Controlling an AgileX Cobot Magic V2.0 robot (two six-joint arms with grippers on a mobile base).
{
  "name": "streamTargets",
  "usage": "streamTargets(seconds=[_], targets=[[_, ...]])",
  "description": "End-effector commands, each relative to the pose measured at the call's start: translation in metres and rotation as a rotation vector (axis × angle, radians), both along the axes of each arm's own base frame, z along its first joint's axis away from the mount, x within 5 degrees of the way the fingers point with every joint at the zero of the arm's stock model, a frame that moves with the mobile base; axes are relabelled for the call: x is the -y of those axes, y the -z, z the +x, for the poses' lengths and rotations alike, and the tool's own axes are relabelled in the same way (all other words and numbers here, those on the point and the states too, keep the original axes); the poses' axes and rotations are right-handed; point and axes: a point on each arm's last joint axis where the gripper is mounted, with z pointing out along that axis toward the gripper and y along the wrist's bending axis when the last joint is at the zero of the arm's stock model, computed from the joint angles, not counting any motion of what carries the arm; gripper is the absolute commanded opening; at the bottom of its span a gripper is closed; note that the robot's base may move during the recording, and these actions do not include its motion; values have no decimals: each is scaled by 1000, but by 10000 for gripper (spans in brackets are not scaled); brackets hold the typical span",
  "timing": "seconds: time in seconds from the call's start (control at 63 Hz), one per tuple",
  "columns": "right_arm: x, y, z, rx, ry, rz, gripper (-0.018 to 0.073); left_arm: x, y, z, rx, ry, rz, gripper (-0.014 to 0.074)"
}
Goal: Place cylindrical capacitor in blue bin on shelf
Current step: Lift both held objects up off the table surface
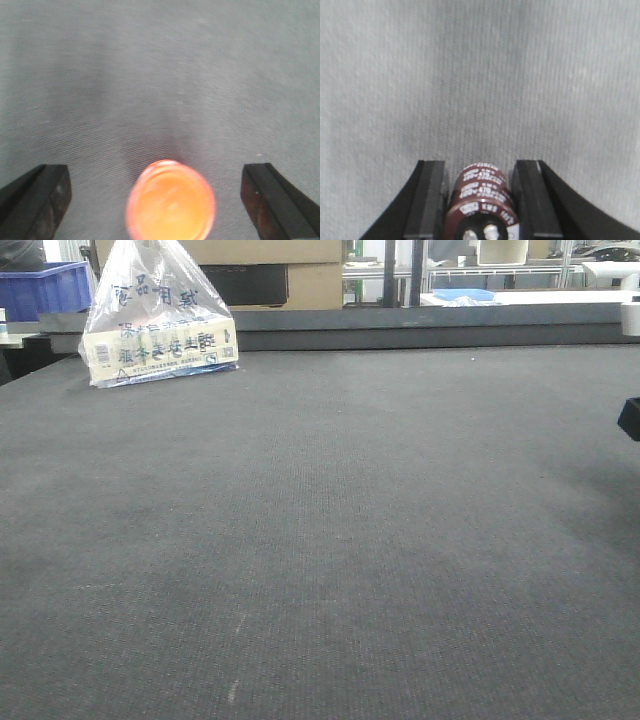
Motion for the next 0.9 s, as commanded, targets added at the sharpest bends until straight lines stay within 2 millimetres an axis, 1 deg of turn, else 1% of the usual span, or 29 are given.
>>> streamTargets(seconds=[0.0, 0.175, 0.349, 0.429, 0.508, 0.54, 0.587, 0.635, 0.778, 0.873, 0.889], targets=[[0, -5, 1, 31, -5, -1, -165, 4, 8, 8, -15, 20, 7, 590], [0, -5, 1, 33, -5, 0, -165, 3, 23, 11, -101, 19, 0, 590], [-1, -5, 1, 36, -4, 1, -165, 3, 24, 10, -120, 21, 3, 588], [-1, -5, 1, 36, -4, 1, -165, 3, 26, 10, -123, 22, 7, 568], [-1, -5, 1, 35, -2, 4, -165, 3, 27, 10, -130, 22, 6, 520], [-1, -5, 1, 35, -1, 6, -165, 3, 27, 10, -130, 22, 6, 491], [-1, -5, 1, 35, 1, 8, -165, 3, 27, 10, -131, 22, 6, 414], [-1, -5, 1, 35, 1, 8, -165, 3, 27, 10, -134, 22, 6, 360], [-1, -5, 1, 35, 3, 10, -165, 3, 27, 10, -134, 22, 6, 114], [-1, -5, 1, 32, 4, 12, -165, 3, 27, 10, -134, 22, 6, -93], [-1, -5, 1, 30, 4, 12, -165, 3, 27, 10, -134, 22, 6, -112]])
